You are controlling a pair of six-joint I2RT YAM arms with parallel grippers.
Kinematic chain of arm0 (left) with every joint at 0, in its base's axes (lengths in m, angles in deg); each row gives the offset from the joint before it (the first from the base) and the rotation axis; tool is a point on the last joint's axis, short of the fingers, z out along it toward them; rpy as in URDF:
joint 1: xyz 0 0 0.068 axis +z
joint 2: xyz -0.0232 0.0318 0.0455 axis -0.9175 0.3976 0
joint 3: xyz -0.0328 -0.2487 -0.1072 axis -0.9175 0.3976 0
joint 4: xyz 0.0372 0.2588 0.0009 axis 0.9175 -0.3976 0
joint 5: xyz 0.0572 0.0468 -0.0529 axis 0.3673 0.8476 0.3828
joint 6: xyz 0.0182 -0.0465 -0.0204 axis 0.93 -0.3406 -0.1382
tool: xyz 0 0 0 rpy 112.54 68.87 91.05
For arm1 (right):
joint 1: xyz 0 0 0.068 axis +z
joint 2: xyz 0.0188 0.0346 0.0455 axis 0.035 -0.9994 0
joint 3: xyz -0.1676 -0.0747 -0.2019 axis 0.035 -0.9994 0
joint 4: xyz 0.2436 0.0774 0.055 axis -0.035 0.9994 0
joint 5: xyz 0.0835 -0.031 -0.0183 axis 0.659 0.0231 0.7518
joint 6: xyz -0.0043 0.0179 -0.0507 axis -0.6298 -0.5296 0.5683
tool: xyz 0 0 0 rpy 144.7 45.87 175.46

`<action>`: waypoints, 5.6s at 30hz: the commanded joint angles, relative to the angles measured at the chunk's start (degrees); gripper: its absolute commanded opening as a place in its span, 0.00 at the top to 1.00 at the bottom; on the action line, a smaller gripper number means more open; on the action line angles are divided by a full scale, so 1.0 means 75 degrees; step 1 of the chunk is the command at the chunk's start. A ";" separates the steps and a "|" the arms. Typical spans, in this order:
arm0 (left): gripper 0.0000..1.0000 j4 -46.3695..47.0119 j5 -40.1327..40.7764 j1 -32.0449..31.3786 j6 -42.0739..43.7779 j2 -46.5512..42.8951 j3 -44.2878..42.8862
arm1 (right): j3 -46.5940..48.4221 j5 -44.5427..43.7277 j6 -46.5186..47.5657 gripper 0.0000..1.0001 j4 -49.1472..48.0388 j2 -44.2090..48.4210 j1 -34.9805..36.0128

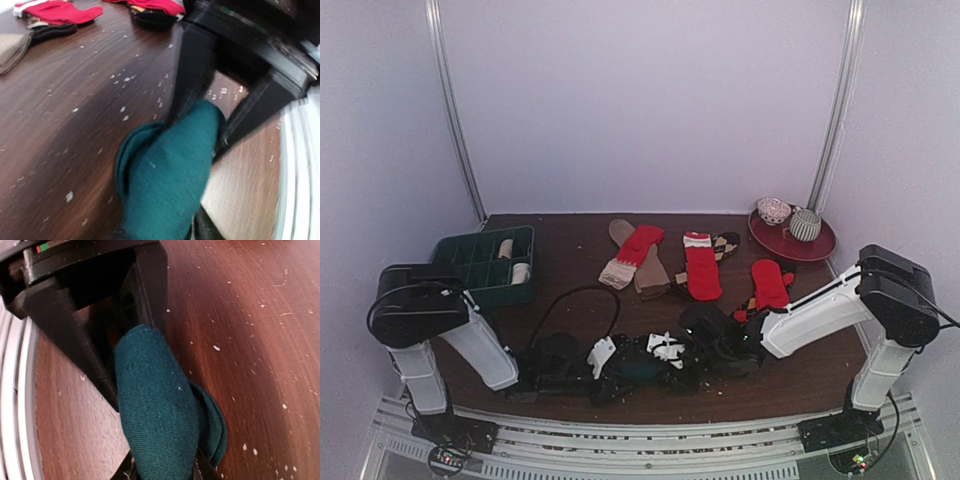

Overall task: Roll the socks
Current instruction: Roll a pair of socks at the center of the board, then pick up a pair of socks from the center of the board, then place a pair of socks in the storage box.

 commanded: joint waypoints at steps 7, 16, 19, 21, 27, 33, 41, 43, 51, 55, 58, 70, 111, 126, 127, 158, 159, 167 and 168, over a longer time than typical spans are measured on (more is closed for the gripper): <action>0.03 -0.0801 0.1784 -0.0249 0.1646 -0.2988 0.1502 | 0.1387 0.2058 -0.1175 0.74 0.3594 -0.1796 -0.0545; 0.02 0.1000 0.0884 0.0015 0.2339 -0.2906 0.1859 | 0.1579 0.1935 -0.1438 0.74 0.4026 -0.2242 -0.0569; 0.05 0.1680 0.0287 0.0353 0.2356 -0.2158 0.1703 | 0.1595 0.1891 -0.1398 0.74 0.4147 -0.2293 -0.0565; 0.08 0.1933 -0.0246 0.0502 0.2345 -0.1859 0.1547 | 0.1599 0.1904 -0.1385 0.74 0.4217 -0.2311 -0.0572; 0.14 0.0902 -0.0884 0.0601 0.2613 -0.1509 0.0586 | 0.1658 0.1913 -0.1322 0.74 0.4308 -0.2311 -0.0572; 0.22 0.0596 -0.1985 0.1124 0.2170 -0.1021 0.0256 | 0.1646 0.1846 -0.1319 0.75 0.4257 -0.2311 -0.0571; 0.23 0.1390 -0.2107 0.1353 0.1508 -0.0281 0.0477 | 0.1611 0.1860 -0.1335 0.74 0.4188 -0.2316 -0.0575; 0.23 0.1439 -0.2147 0.1376 0.1429 -0.0129 0.0432 | 0.1614 0.1849 -0.1341 0.75 0.4188 -0.2311 -0.0576; 0.28 0.1326 -0.2277 0.1475 0.1292 0.0223 0.0186 | 0.1646 0.1814 -0.1341 0.74 0.4216 -0.2336 -0.0566; 0.30 0.1610 -0.2517 0.1566 0.1127 0.0344 0.0226 | 0.1655 0.1770 -0.1365 0.75 0.4255 -0.2351 -0.0568; 0.30 0.1808 -0.2820 0.1676 0.0921 0.0375 0.0241 | 0.1682 0.1754 -0.1367 0.75 0.4290 -0.2371 -0.0575; 0.32 -0.1988 -0.1740 0.1731 0.1624 -0.1122 -0.0267 | 0.1719 0.1616 -0.1398 0.75 0.4395 -0.2342 -0.0572; 0.31 -0.4439 -0.0243 0.0536 0.4878 -0.1489 -0.1343 | 0.1977 0.1660 -0.1207 0.74 0.4607 -0.2598 -0.0599; 0.68 -0.4901 -0.0364 0.0536 0.4899 -0.1281 -0.1637 | 0.1977 0.1524 -0.1279 0.74 0.4599 -0.2624 -0.0593; 0.71 -0.4931 -0.0366 0.0536 0.4909 -0.1261 -0.1643 | 0.1977 0.1504 -0.1282 0.74 0.4587 -0.2621 -0.0590; 1.00 -0.7581 0.2915 0.4020 0.0594 -0.5398 -0.2133 | 0.0757 0.1470 -0.2299 0.34 0.1827 0.1940 -0.2202; 1.00 -0.7765 0.3076 0.4277 0.0514 -0.5565 -0.2206 | 0.0730 0.1528 -0.2360 0.34 0.1803 0.1947 -0.2229; 1.00 -0.8679 0.4801 0.5980 0.0227 -0.5677 -0.2609 | 0.0415 0.1581 -0.2411 0.34 0.1771 0.2386 -0.2283; 1.00 -0.8708 0.4986 0.6053 0.0196 -0.5571 -0.2651 | 0.0376 0.1624 -0.2427 0.34 0.1739 0.2448 -0.2295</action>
